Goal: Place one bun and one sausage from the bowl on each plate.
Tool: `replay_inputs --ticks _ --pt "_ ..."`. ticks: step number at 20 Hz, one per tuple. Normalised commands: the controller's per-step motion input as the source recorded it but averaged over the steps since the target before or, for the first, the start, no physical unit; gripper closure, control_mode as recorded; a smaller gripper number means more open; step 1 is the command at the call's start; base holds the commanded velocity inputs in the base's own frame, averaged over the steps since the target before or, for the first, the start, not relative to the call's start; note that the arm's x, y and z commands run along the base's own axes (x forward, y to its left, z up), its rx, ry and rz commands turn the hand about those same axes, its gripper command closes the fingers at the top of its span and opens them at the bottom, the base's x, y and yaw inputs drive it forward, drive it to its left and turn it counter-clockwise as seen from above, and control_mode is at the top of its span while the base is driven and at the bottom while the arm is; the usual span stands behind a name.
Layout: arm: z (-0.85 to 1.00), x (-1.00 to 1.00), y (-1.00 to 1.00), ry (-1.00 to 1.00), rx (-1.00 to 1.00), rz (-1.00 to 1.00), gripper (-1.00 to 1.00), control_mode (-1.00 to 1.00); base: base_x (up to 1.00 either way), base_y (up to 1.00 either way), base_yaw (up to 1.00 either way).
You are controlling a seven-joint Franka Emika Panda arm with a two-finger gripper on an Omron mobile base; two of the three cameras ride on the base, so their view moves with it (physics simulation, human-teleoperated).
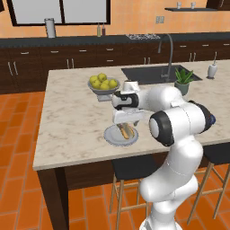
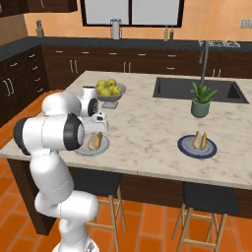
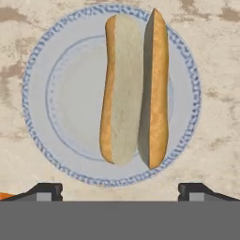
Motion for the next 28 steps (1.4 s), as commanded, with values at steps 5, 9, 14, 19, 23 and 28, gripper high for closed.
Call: replay_inputs --ticks 5,9,14,19,23,28 --pt "0.53 -1.0 -0.28 -0.05 0.0 0.0 -1.0 -1.0 0.0 0.0 0.0" --pt "0.36 -0.98 -0.39 -0.03 0.0 0.0 -1.0 -1.0 0.0 0.0 0.0" --pt "0.13 -0.56 -0.17 -0.1 0.03 0.0 -1.0 -1.0 0.0 0.0 0.0" --pt "0.0 0.0 0.0 0.0 0.0 0.0 -1.0 -1.0 0.0 0.0 0.0" --pt "0.0 0.0 0.0 0.0 0.0 0.0 -1.0 1.0 -0.1 -0.11 -0.01" --pt "0.0 0.0 0.0 0.0 0.0 0.0 -1.0 1.0 -0.79 -0.92 -0.19"
